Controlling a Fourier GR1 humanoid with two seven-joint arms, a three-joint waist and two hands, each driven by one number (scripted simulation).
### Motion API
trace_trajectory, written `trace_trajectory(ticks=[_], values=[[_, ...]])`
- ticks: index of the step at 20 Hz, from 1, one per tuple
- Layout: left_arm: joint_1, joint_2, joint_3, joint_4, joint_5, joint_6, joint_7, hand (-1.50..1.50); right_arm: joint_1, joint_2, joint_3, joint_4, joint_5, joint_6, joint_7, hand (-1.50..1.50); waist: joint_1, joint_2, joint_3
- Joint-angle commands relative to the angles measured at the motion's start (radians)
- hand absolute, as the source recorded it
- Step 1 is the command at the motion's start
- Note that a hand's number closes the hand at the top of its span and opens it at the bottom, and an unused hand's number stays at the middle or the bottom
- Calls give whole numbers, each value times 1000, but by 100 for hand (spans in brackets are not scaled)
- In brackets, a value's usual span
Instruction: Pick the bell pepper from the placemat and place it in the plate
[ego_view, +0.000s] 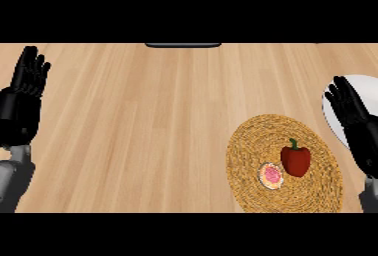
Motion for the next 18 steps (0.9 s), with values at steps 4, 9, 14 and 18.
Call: trace_trajectory(ticks=[4, 9, 14, 18], values=[[168, -84, -83, 94, 40, -16, 164, 0, -39, -35, -206, -95, -145, 50, -226, 150, -52, -4, -27], [260, -202, -168, 134, 100, -49, 225, 0, 1, -52, -433, 14, 10, -193, -339, 150, -76, 6, -26], [248, -238, -204, 130, 66, -25, 229, 0, 107, 121, -503, 109, -153, -62, -724, -150, -47, 1, -27], [260, -221, -195, 111, 67, -63, 246, 0, 150, 61, -510, 217, -112, 68, -862, -150, -27, 2, -29]])
